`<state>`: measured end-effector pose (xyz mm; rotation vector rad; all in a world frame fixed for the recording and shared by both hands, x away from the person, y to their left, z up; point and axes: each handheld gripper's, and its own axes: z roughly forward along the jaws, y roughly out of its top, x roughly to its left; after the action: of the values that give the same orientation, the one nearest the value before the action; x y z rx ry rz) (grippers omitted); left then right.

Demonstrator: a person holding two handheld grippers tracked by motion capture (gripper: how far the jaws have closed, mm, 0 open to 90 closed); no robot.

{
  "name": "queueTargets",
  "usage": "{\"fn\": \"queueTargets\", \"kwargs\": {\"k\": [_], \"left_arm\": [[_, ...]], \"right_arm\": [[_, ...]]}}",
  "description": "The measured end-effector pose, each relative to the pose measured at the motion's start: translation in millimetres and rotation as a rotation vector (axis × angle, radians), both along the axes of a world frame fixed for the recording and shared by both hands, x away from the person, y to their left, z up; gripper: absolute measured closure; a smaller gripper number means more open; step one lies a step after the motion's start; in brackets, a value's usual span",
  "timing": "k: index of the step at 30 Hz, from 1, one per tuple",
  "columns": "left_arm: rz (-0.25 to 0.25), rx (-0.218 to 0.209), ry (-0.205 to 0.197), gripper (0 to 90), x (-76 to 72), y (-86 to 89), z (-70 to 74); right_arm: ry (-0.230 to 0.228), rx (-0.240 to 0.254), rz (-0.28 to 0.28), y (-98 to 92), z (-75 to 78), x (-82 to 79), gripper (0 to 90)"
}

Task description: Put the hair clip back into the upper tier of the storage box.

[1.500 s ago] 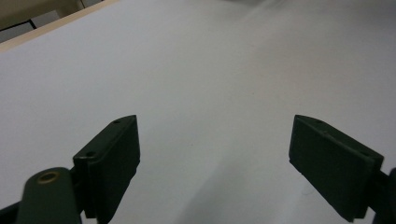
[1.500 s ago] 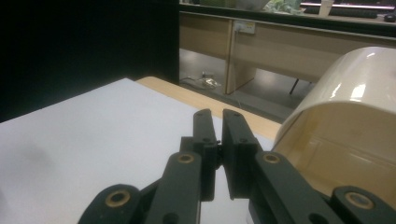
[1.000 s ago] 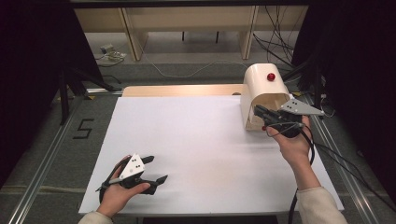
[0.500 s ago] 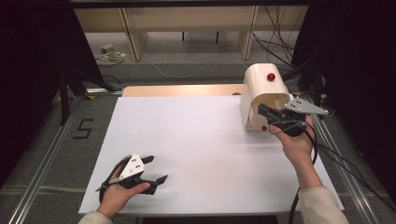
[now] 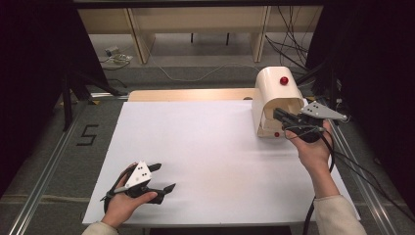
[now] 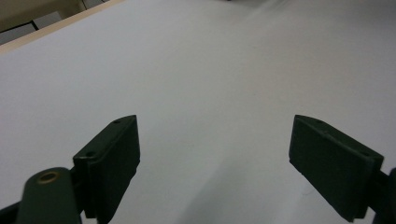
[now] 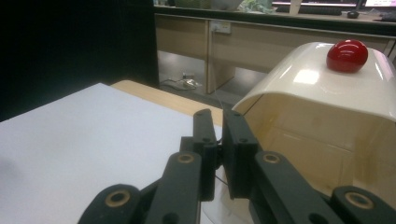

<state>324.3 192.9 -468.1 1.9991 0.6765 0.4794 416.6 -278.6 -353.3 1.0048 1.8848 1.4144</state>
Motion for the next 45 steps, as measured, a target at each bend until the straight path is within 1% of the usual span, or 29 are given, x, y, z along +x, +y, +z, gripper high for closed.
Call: {"fn": "queueTargets", "kwargs": {"k": [7, 13, 19, 22, 32, 35, 45], "left_arm": [[0.0, -0.001, 0.002, 16.2, -0.2, -0.5, -0.2], [0.002, 0.0, -0.001, 16.2, 0.1, -0.1, -0.2], [0.002, 0.0, 0.0, 16.2, 0.2, -0.2, -0.4], [0.002, 0.002, 0.0, 16.1, 0.2, -0.2, -0.4], [0.002, 0.0, 0.0, 16.1, 0.2, -0.1, -0.6], [0.002, 0.002, 0.001, 16.1, 0.4, 0.2, -0.5], [0.002, 0.002, 0.005, 16.1, 0.8, 0.0, -0.9]], "right_arm": [[-0.002, 0.005, -0.016, -3.9, -0.7, 1.5, 84.9], [0.007, 0.003, -0.035, -7.4, -0.8, 2.3, 84.9], [0.004, -0.006, -0.047, -10.6, -1.1, 3.8, 84.9], [0.003, -0.003, -0.055, -12.1, -1.6, 4.7, 84.8], [0.02, -0.014, -0.08, -16.3, -3.3, 7.8, 84.8], [0.028, -0.026, -0.081, -17.2, -4.0, 9.5, 84.8], [0.041, -0.026, -0.095, -18.5, -5.8, 13.7, 84.8]]}}
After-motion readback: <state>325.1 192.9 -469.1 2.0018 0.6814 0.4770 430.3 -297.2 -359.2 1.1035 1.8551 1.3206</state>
